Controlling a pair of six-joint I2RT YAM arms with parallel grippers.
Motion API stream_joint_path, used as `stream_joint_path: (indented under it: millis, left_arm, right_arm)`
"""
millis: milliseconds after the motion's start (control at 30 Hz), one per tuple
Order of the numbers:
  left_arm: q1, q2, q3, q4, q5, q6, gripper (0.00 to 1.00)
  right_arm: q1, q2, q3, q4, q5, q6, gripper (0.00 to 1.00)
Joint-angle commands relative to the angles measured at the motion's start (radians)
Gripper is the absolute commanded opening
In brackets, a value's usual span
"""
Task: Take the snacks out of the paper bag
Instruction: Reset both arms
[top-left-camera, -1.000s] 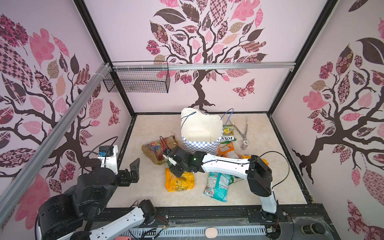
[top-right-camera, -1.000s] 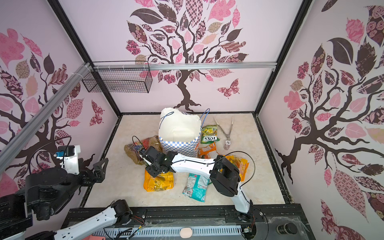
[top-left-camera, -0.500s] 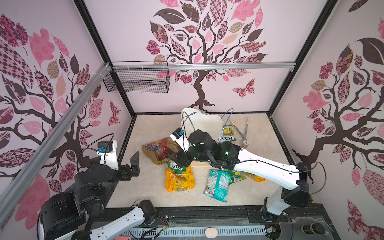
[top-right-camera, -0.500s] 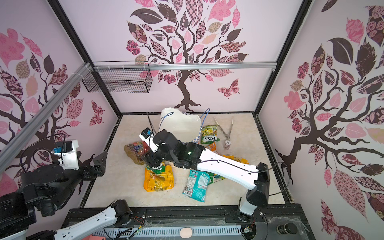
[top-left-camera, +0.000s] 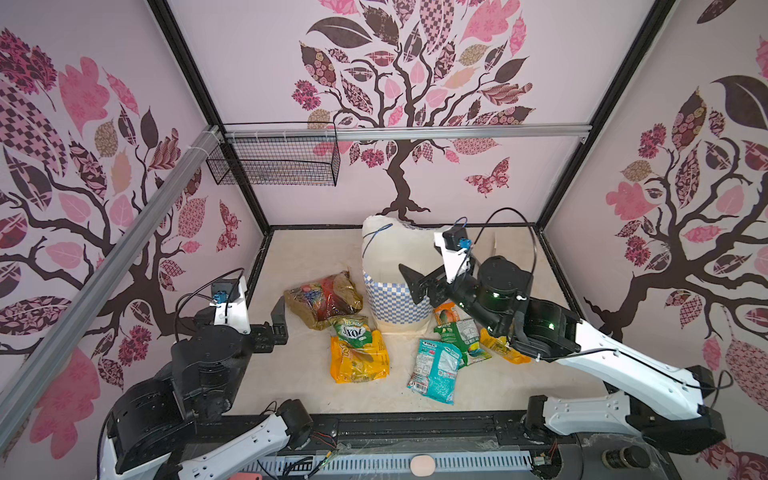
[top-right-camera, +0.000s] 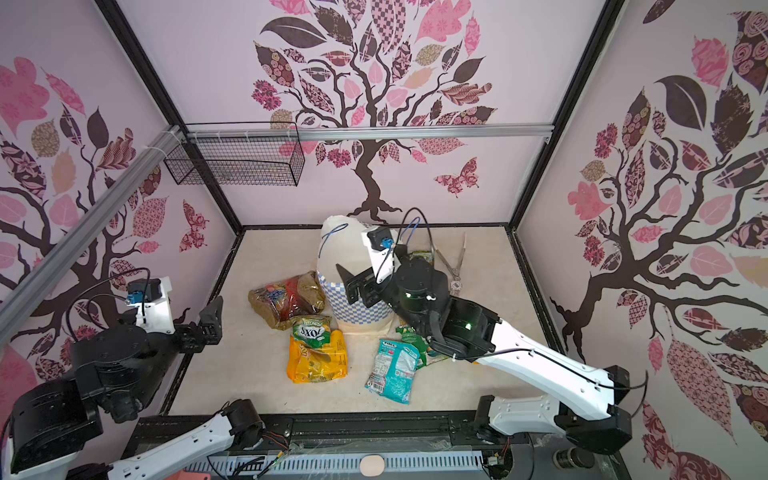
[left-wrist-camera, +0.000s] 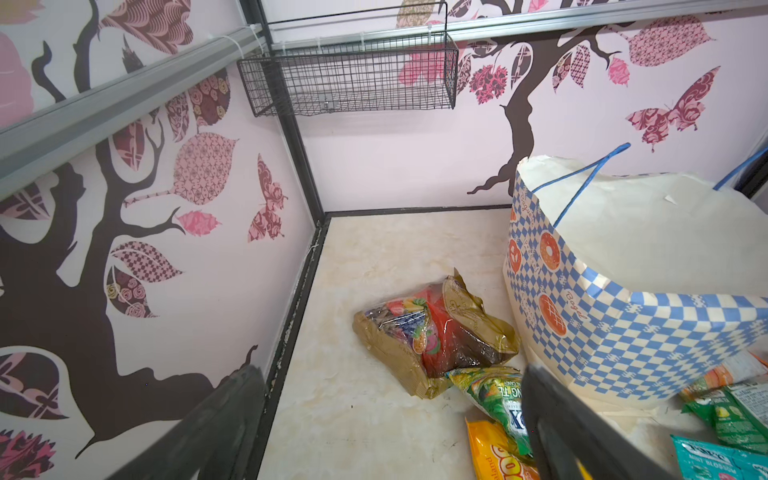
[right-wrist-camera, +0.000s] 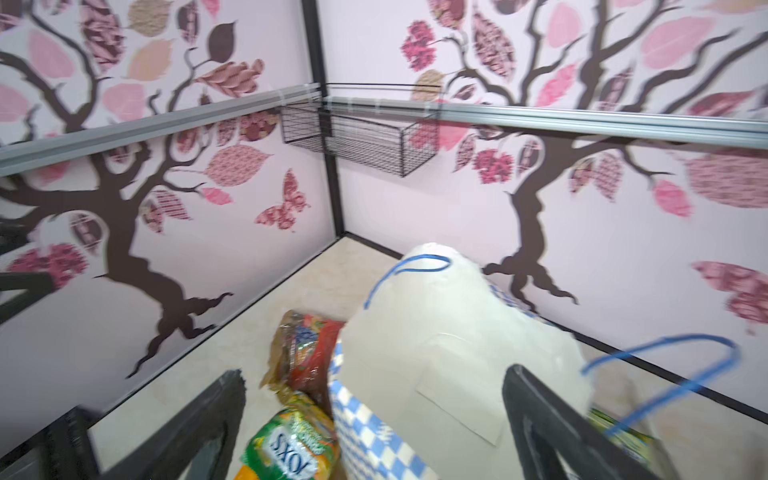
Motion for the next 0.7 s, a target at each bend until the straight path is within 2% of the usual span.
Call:
stream_joint_path:
  millis: [0, 67, 267, 333, 400, 467, 500, 567, 633, 667]
  left_arm:
    - [-0.003, -0.02, -0.064, 0.163, -0.058, 0.08, 0.98]
    - [-0.004, -0.025, -0.106, 0.242, -0.081, 0.126, 0.98]
    - [-0.001, -0.071, -0.286, 0.55, -0.138, 0.267, 0.98]
    - [0.011, -0.089, -0.371, 0.681, -0.149, 0.327, 0.98]
    - [0.058, -0.097, -0.451, 0.793, -0.113, 0.359, 0.98]
    - [0.171, -0.085, -0.499, 0.813, -0.018, 0.313, 0.98]
    - [0.26, -0.061, -0.513, 0.804, 0.061, 0.272, 0.98]
    - [0.461, 0.009, -0.52, 0.756, 0.266, 0.169, 0.98]
    - [0.718, 0.096, -0.525, 0.737, 0.536, 0.052, 0.98]
    - [0.784, 0.127, -0.536, 0.758, 0.597, 0.01, 0.98]
  right_arm:
    - [-0.1, -0.088, -0.06, 0.077, 0.159, -0.027, 1.0]
    - [-0.244, -0.122, -0.098, 0.04, 0.106, 0.047, 1.0]
    - [-0.816, -0.175, -0.304, 0.036, -0.211, 0.345, 1.0]
    - [-0.948, -0.164, -0.398, 0.083, -0.262, 0.429, 1.0]
    - [-0.987, -0.148, -0.477, 0.145, -0.234, 0.438, 1.0]
    - [-0.986, -0.118, -0.543, 0.196, -0.19, 0.411, 1.0]
    - [-0.986, -0.099, -0.572, 0.22, -0.181, 0.388, 1.0]
    - [-0.986, -0.068, -0.634, 0.277, -0.154, 0.347, 1.0]
    - [-0.988, -0.038, -0.696, 0.344, -0.114, 0.311, 1.0]
    - [-0.99, -0.024, -0.72, 0.373, -0.102, 0.297, 1.0]
